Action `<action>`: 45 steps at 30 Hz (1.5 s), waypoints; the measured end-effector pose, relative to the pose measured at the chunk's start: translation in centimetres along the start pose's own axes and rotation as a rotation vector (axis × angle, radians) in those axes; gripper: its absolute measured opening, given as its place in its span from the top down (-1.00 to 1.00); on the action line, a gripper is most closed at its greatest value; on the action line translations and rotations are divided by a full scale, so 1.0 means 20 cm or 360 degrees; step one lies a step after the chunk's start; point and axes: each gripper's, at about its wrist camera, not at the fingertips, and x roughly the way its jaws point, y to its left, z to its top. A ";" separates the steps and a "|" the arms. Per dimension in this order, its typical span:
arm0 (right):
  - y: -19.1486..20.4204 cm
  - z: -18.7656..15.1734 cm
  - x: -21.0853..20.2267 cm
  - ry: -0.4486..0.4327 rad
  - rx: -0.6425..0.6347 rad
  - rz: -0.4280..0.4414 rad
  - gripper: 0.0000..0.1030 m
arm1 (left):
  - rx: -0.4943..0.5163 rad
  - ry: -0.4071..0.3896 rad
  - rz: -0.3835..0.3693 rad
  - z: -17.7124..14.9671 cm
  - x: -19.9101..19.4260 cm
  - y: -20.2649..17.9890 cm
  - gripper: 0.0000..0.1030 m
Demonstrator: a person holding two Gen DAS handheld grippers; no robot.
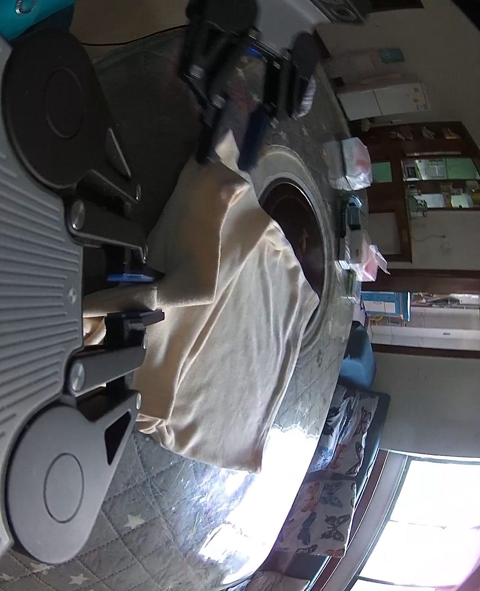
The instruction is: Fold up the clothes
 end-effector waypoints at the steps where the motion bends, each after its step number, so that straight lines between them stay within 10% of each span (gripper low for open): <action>1: -0.01 0.01 0.00 -0.0001 0.0021 0.0005 0.75 | 0.0032 0.0007 0.0013 -0.01 0.00 -0.01 0.24; 7: -0.01 0.01 0.01 -0.0022 0.0057 -0.0027 0.79 | 0.0231 0.0058 0.0112 -0.08 0.03 -0.04 0.29; 12: 0.03 -0.01 -0.01 -0.0064 0.0033 -0.0065 0.82 | 0.0237 0.0019 0.0107 -0.08 0.01 -0.06 0.86; 27: 0.14 -0.08 -0.31 -0.0152 -0.0042 -0.0063 0.84 | 0.0105 -0.0044 0.0042 -0.12 -0.30 -0.14 0.96; 32: 0.18 -0.12 -0.40 -0.0140 -0.0029 -0.0069 0.84 | 0.0110 -0.0059 0.0009 -0.17 -0.32 -0.25 0.75; 35: 0.19 -0.12 -0.42 -0.0150 -0.0007 -0.0076 0.84 | 0.0174 -0.0094 0.0004 -0.16 -0.32 -0.31 -0.11; 41: 0.21 -0.13 -0.44 -0.0191 0.0003 -0.0081 0.84 | 0.0343 -0.0080 0.0078 -0.17 -0.20 -0.40 -0.10; 43: 0.21 -0.15 -0.46 -0.0210 0.0001 -0.0082 0.84 | 0.0371 -0.0053 0.0095 -0.19 -0.15 -0.41 -0.01; 45: 0.23 -0.16 -0.48 -0.0218 -0.0005 -0.0082 0.84 | 0.0399 -0.0036 0.0095 -0.20 -0.13 -0.41 0.54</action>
